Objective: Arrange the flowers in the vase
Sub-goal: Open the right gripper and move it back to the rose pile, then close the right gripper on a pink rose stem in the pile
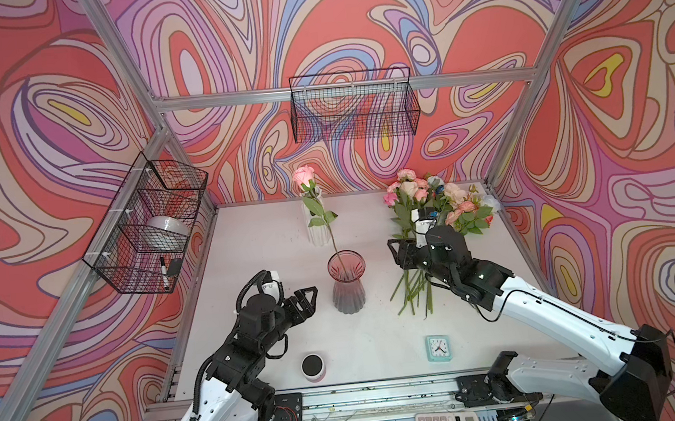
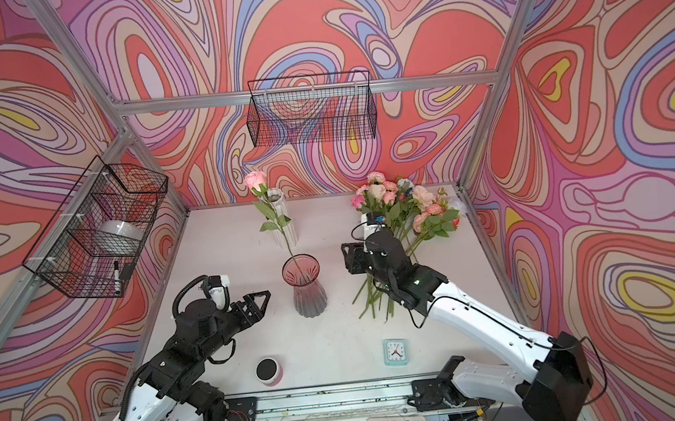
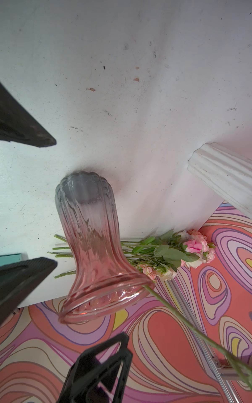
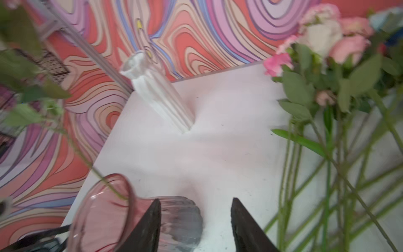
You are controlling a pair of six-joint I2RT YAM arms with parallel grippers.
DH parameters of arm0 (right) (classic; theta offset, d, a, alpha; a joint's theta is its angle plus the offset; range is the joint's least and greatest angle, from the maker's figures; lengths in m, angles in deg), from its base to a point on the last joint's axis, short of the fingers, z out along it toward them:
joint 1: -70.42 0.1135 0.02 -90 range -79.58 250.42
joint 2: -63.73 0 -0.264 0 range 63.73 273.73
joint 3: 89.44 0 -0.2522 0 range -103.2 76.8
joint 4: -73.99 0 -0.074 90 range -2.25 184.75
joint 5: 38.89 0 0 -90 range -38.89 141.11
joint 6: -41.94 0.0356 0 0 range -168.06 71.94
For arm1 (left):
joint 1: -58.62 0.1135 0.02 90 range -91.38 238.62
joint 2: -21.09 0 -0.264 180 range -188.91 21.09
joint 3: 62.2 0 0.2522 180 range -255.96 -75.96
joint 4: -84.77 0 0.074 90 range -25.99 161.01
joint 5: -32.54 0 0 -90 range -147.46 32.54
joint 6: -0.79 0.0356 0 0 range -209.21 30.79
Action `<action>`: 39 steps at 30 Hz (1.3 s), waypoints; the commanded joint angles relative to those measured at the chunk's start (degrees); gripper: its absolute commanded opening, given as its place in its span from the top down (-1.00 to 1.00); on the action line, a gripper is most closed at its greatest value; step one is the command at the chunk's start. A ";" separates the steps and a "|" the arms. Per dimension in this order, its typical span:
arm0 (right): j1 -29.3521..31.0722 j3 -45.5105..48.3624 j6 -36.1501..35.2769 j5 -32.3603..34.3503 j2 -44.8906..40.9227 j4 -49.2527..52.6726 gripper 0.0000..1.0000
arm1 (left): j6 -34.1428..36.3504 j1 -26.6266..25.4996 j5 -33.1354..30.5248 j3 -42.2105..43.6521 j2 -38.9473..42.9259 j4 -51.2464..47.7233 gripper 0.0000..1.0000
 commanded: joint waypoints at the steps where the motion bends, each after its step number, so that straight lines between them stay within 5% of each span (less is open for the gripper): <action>1: -8.72 3.05 4.67 -6.96 1.72 0.57 -0.04 | -0.38 -0.16 -0.60 0.50 0.72 -0.67 -0.63; 5: -16.39 -0.06 0.92 -7.45 12.07 2.82 -0.01 | -0.57 -0.15 -0.58 0.94 1.07 -0.73 -0.64; 10: -16.65 -12.24 -12.04 2.39 28.78 12.36 0.10 | -0.99 -0.11 -0.77 1.42 1.41 -0.80 -0.63; 20: -16.64 -26.70 -20.65 8.83 43.40 15.86 0.30 | -1.61 -0.15 -0.75 1.77 0.33 0.24 -0.63; 28: -16.70 -35.75 -22.76 10.02 51.37 19.22 0.45 | -1.87 -0.15 -0.73 2.05 0.00 0.43 -0.64; 39: -16.66 -35.80 -23.72 11.79 53.21 19.52 0.70 | -1.86 -0.16 -0.74 1.96 0.11 0.34 -0.64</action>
